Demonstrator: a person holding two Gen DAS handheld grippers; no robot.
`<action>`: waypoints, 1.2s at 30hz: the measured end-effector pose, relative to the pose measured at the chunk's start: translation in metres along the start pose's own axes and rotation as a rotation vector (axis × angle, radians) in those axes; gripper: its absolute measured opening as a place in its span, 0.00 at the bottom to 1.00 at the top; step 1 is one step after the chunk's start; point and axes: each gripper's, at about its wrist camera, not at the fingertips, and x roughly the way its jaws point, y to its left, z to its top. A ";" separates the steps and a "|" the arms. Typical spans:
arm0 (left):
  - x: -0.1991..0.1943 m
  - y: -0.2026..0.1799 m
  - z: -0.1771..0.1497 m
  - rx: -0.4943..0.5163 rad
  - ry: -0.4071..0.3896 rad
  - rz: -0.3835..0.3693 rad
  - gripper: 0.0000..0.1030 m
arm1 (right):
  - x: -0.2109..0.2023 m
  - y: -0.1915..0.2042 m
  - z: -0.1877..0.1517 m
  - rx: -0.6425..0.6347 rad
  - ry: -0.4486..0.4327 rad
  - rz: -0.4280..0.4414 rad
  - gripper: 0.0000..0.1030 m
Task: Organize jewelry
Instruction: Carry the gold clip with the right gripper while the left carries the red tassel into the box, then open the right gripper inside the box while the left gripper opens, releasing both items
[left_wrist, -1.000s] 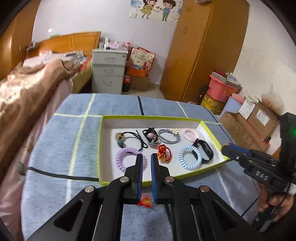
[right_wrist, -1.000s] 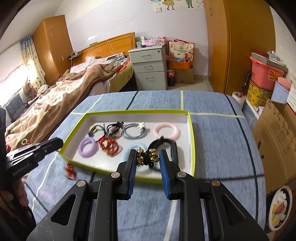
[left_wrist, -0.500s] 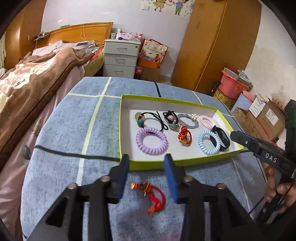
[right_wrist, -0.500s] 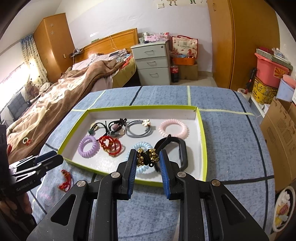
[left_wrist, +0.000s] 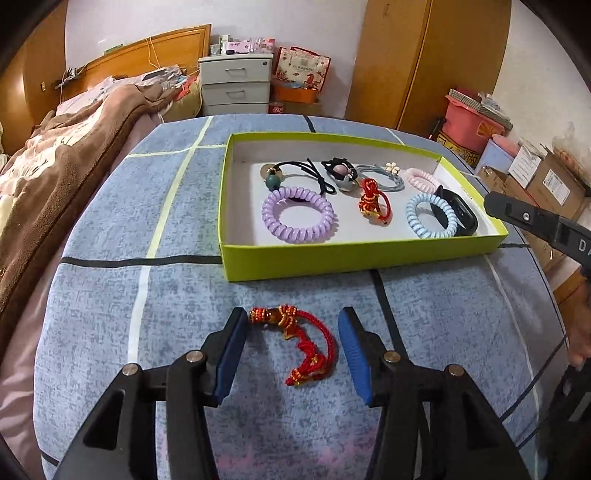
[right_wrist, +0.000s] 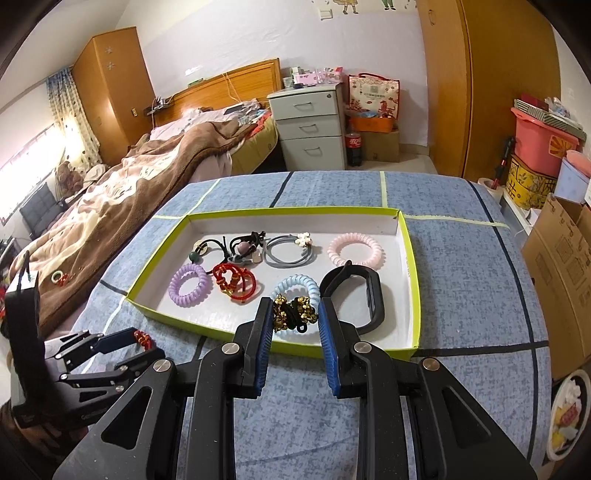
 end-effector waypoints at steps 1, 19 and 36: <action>0.001 -0.001 -0.001 0.005 -0.008 0.008 0.51 | 0.000 0.000 0.000 0.002 -0.001 0.002 0.25; -0.028 0.004 0.013 -0.009 -0.081 -0.018 0.25 | 0.002 0.002 0.004 -0.001 -0.003 0.002 0.25; 0.009 -0.005 0.078 -0.004 -0.086 -0.076 0.25 | 0.052 -0.016 0.041 -0.034 0.039 -0.036 0.25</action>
